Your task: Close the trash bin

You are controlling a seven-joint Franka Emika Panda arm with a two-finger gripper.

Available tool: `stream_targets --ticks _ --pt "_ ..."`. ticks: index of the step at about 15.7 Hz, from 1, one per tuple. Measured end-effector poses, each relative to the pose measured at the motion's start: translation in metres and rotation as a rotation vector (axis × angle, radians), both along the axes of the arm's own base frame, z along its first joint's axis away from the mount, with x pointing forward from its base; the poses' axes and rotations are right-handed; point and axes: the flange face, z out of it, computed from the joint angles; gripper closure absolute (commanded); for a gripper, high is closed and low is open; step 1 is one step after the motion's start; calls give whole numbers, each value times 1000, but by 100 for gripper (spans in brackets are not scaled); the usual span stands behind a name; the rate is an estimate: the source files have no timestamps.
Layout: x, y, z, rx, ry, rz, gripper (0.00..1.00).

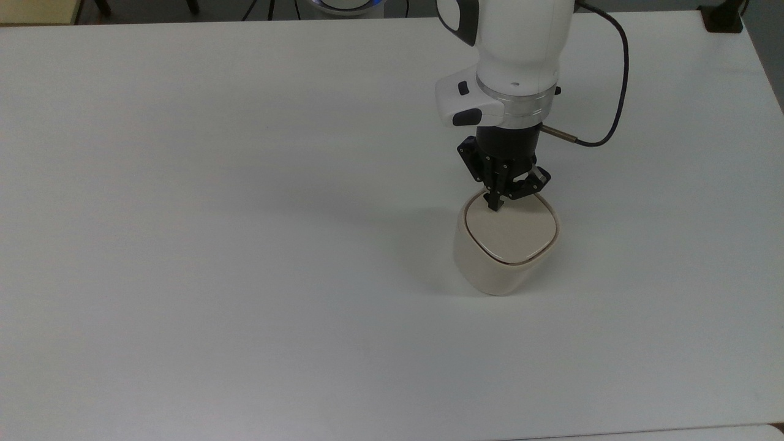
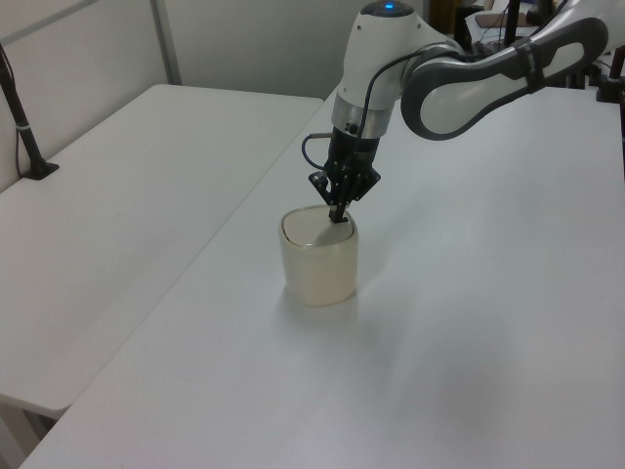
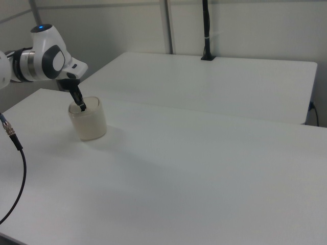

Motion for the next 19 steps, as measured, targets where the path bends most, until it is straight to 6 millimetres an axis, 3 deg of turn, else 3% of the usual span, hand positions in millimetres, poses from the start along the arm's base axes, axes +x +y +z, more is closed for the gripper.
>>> stream_targets --ticks 9,12,16,19 --pt "-1 -2 -2 -4 5 -1 100" --pt "-2 -3 6 0 -5 -1 100" --pt "-12 -26 55 -4 -7 -13 100" --pt "-30 -67 101 -28 41 -4 100"
